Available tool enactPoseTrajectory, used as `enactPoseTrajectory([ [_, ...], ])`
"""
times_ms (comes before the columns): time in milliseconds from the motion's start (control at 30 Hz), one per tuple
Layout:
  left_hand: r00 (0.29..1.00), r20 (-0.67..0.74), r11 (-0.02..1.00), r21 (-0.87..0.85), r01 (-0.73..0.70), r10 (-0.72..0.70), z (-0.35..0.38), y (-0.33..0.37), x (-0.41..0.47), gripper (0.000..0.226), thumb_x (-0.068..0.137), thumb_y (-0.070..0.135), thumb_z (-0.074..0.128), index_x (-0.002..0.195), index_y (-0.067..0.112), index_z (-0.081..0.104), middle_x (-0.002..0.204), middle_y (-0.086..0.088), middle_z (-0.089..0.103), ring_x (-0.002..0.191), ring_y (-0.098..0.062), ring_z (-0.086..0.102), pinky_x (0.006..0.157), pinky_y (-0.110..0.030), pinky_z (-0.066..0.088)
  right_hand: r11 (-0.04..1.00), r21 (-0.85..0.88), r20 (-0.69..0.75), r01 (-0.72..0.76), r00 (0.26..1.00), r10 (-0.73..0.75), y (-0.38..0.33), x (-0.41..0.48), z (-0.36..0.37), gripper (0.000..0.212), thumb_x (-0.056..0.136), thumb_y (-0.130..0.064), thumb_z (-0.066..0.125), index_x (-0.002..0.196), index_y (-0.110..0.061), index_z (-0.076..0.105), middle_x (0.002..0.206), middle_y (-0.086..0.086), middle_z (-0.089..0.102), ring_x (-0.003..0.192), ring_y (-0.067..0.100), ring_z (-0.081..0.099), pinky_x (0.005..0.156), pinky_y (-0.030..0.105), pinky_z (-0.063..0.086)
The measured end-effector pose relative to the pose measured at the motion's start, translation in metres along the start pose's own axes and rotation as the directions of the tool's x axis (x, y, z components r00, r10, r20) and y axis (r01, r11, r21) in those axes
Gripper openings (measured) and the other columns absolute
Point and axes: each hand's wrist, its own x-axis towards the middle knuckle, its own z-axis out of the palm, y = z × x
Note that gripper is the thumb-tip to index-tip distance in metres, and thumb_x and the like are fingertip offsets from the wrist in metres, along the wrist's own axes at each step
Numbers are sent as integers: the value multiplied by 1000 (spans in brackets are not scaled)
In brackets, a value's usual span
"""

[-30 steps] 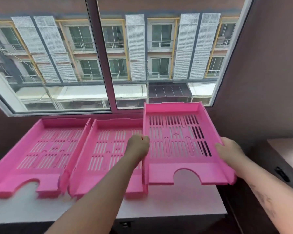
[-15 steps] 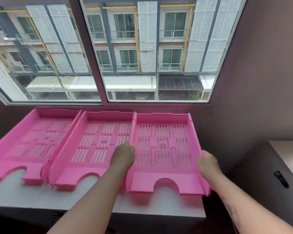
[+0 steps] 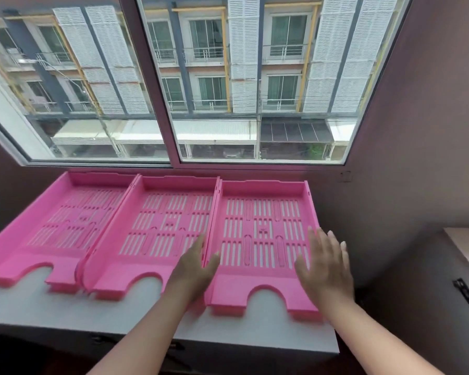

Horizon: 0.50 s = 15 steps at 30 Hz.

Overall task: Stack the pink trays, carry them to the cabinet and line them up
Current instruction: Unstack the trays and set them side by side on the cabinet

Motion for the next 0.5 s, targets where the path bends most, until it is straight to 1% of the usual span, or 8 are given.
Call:
enactPoseTrajectory([
  [33,1000,-1,998,54,-30,30,-2,-5,-9,77,93,55,46,157,24,15,161,3,29,146,-20,33,113,-47,35,995,-44,15,95,995,-94,-7,-6,2,67,92,-49,34,151,-18,39,158,8,37,149,30,29,123,52,15],
  [67,999,-1,992,117,-52,53,-3,-12,-17,80,91,60,46,157,25,16,159,4,33,144,-19,35,112,-45,36,984,-55,101,168,982,-161,-15,-14,4,72,90,-57,28,151,-22,40,159,7,36,149,29,27,123,52,13],
  [133,996,2,968,236,-90,92,-5,-26,-28,85,87,70,41,156,25,19,156,5,39,143,-17,37,113,-42,36,967,-39,308,252,924,-229,-28,-29,13,78,88,-72,24,155,-33,26,166,0,19,154,24,10,124,47,1],
  [167,994,6,951,289,-106,109,-5,-33,-30,86,86,74,37,155,26,21,155,4,40,142,-17,37,115,-42,35,961,-42,376,272,896,-237,-31,-35,19,81,86,-77,23,156,-37,18,167,-2,9,155,23,2,123,46,-4],
  [200,993,9,934,337,-117,121,-4,-38,-31,86,85,77,33,154,27,23,155,4,40,144,-18,35,117,-42,32,957,-47,412,286,878,-242,-33,-38,24,84,84,-82,20,156,-41,12,168,-2,2,154,22,-5,122,45,-6],
  [300,990,6,902,411,-131,141,-1,-47,-31,84,87,76,24,154,25,25,159,2,35,149,-19,25,122,-41,18,936,-104,451,337,855,-257,-34,-39,37,96,68,-90,-2,154,-48,-4,166,-1,-14,149,22,-21,119,43,-9],
  [400,989,-18,889,441,-123,146,0,-52,-28,89,84,78,12,154,25,28,158,1,37,149,-19,25,123,-41,15,920,-150,472,362,844,-255,-37,-29,41,91,65,-90,-4,145,-51,-18,159,-1,-24,142,22,-27,121,45,-8],
  [500,992,-26,890,445,-100,125,-1,-54,-23,85,87,75,14,154,24,27,160,-1,32,151,-20,21,123,-41,12,914,-159,478,373,839,-259,-43,-16,45,90,59,-91,-11,139,-51,-22,153,-2,-27,138,21,-28,122,46,-6],
])
